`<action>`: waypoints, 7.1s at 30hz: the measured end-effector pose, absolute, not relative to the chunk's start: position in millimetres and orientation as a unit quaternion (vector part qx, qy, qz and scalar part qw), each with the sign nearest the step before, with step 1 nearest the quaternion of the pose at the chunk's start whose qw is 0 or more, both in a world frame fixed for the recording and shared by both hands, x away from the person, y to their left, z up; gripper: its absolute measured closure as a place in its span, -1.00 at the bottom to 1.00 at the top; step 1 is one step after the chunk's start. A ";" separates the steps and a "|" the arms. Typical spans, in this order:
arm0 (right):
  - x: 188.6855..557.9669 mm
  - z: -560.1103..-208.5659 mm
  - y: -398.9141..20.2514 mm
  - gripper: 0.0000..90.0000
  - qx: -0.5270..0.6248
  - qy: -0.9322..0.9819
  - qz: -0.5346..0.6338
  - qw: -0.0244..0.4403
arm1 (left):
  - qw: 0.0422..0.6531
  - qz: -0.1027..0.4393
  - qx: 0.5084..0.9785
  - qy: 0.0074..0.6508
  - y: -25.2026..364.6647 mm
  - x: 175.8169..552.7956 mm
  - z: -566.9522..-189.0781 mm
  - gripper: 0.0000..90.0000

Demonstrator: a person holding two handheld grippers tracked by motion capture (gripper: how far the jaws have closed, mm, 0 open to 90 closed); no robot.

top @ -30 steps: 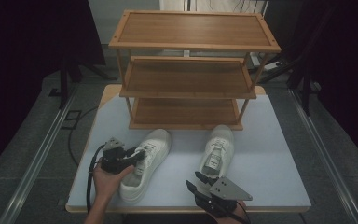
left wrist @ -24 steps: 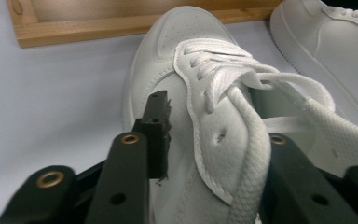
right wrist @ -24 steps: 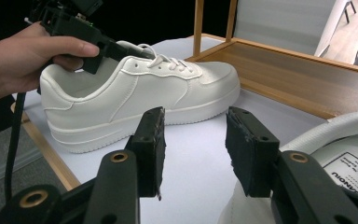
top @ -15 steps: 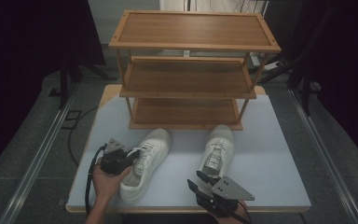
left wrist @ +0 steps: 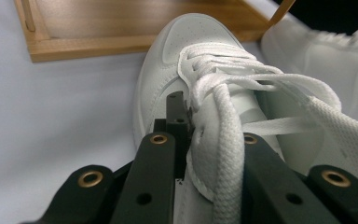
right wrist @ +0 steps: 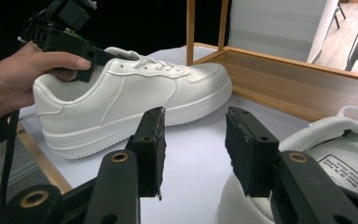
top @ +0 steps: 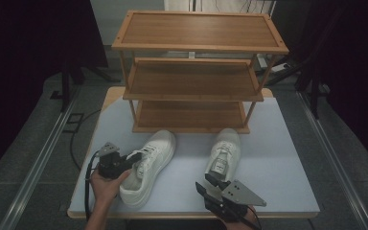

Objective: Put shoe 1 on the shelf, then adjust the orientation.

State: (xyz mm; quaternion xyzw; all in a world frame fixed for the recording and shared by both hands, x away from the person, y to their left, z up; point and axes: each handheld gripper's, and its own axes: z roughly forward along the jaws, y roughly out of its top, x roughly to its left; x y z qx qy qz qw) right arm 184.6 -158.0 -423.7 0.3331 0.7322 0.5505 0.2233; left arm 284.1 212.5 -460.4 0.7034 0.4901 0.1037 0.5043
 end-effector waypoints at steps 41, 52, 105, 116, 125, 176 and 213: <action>191.0 -410.7 -168.3 0.27 0.346 0.700 0.577 0.238 | 0.637 0.093 0.606 0.467 230.3 248.5 -385.8 0.86; 190.5 -411.2 -164.5 0.27 0.334 0.707 0.572 0.249 | 0.649 0.103 0.590 0.470 220.3 267.2 -361.5 0.85; 186.7 -407.0 -169.6 0.28 0.327 0.705 0.575 0.258 | 0.624 0.162 0.538 0.543 148.8 419.7 -292.3 0.85; 185.1 -405.3 -168.7 0.28 0.324 0.703 0.578 0.257 | 0.607 0.164 0.535 0.565 133.0 440.9 -291.7 0.84; 184.3 -404.8 -170.3 0.28 0.323 0.702 0.580 0.258 | 0.606 0.162 0.526 0.574 126.0 453.7 -288.8 0.82; 180.2 -409.6 -161.0 0.34 0.307 0.719 0.570 0.253 | 0.690 0.078 0.505 0.512 136.1 441.1 -316.7 -0.03; 163.5 -447.3 -220.4 0.88 0.364 0.741 0.491 0.277 | 0.617 0.095 0.605 0.494 198.7 281.8 -416.8 -0.13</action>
